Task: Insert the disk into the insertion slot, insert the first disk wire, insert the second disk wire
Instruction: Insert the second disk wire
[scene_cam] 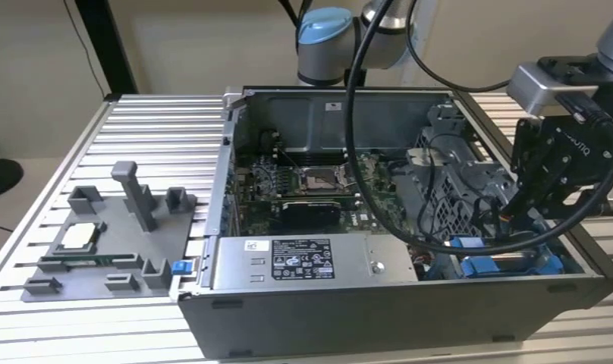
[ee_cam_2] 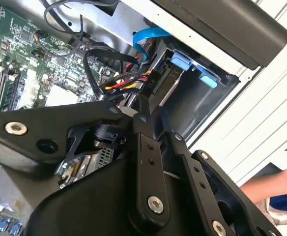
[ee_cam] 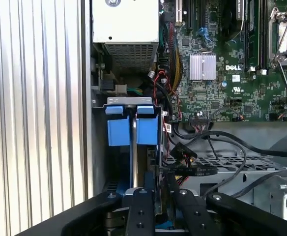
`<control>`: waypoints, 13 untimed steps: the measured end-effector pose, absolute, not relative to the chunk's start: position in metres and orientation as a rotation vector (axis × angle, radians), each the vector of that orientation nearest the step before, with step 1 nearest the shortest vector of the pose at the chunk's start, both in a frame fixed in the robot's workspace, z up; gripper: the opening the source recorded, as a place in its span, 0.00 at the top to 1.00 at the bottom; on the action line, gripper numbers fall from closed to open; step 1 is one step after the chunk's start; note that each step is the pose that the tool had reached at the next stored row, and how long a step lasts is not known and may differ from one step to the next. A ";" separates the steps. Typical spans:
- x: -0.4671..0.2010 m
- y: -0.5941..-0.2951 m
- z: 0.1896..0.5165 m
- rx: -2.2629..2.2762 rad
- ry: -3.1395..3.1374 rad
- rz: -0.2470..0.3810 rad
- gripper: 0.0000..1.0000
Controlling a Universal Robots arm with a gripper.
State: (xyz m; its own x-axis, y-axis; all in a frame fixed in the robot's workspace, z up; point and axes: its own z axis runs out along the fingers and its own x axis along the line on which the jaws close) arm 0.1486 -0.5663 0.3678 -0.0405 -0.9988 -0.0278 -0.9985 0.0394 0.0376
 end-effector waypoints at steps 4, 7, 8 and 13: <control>0.149 -0.566 0.368 2.174 -2.262 -0.072 0.00; 0.151 -0.566 0.368 2.174 -2.263 -0.072 0.00; 0.151 -0.566 0.368 2.174 -2.263 -0.072 0.00; 0.155 -0.564 0.368 2.174 -2.263 -0.071 1.00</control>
